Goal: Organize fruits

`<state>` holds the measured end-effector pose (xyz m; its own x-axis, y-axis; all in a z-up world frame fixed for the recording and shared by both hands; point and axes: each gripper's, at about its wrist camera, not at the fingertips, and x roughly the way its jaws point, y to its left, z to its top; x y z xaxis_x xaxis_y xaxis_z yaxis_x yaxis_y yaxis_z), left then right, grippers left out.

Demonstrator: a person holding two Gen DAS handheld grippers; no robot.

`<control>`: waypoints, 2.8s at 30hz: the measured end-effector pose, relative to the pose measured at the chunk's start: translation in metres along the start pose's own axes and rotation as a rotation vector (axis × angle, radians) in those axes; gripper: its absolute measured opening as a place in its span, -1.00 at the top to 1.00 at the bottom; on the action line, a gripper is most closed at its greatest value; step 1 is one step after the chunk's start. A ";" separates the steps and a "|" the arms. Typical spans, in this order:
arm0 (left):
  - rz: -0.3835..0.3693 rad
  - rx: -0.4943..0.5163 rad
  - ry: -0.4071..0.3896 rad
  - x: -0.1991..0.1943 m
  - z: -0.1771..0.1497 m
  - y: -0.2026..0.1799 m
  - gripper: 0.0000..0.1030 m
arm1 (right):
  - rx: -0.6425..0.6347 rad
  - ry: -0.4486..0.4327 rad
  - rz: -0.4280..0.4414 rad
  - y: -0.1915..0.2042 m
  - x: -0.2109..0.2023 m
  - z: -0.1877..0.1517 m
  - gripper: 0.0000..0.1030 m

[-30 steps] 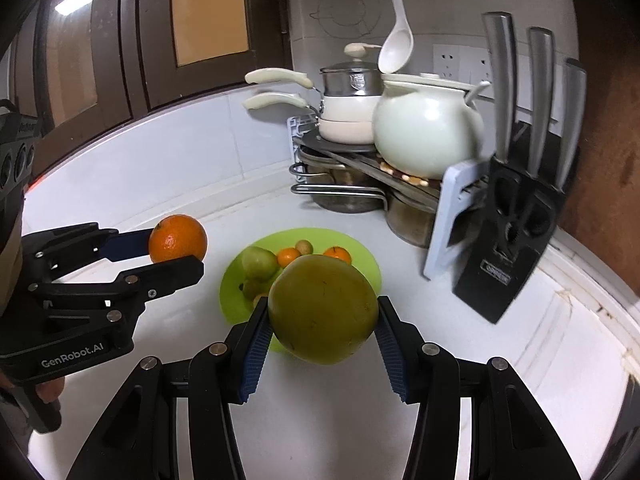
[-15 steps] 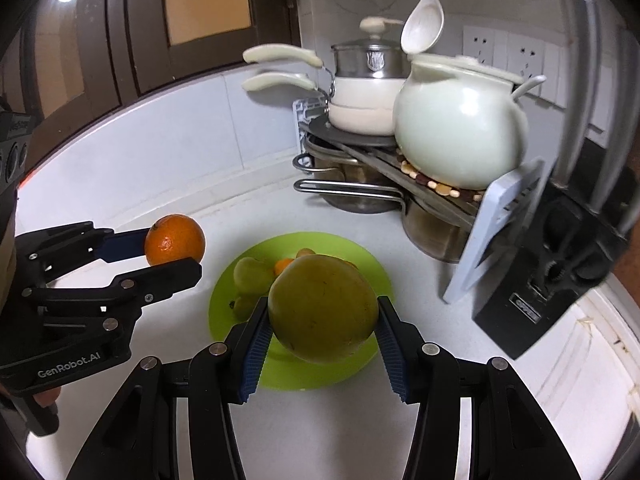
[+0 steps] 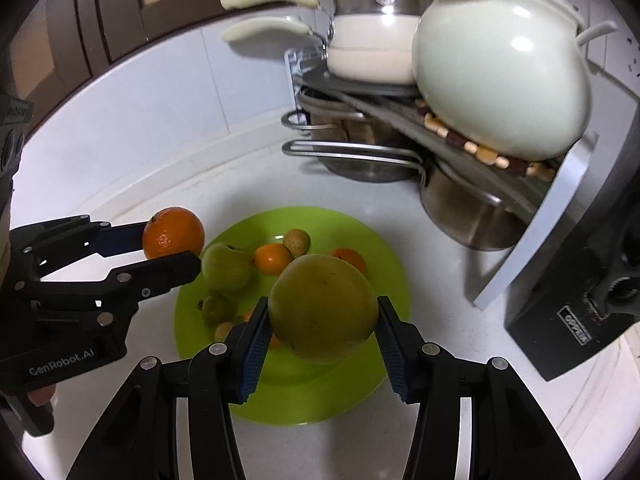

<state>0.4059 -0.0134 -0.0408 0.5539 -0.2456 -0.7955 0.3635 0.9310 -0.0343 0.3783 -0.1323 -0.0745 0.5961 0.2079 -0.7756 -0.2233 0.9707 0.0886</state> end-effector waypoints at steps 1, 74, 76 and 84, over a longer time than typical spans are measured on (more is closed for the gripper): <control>-0.008 -0.002 0.004 0.003 0.000 0.000 0.19 | 0.004 0.009 0.002 -0.001 0.004 0.000 0.00; 0.225 -0.121 -0.273 -0.169 -0.132 -0.039 -0.88 | 0.062 -0.228 -0.112 0.050 -0.156 -0.110 -0.58; 0.232 -0.124 -0.283 -0.180 -0.141 -0.047 -0.90 | 0.056 -0.243 -0.117 0.052 -0.170 -0.121 -0.58; 0.289 -0.116 -0.341 -0.229 -0.180 -0.086 -1.00 | 0.043 -0.289 -0.105 0.051 -0.219 -0.162 -0.65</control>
<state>0.1131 0.0111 0.0356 0.8421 -0.0280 -0.5387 0.0820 0.9937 0.0765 0.1111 -0.1483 -0.0012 0.8099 0.1258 -0.5729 -0.1194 0.9916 0.0490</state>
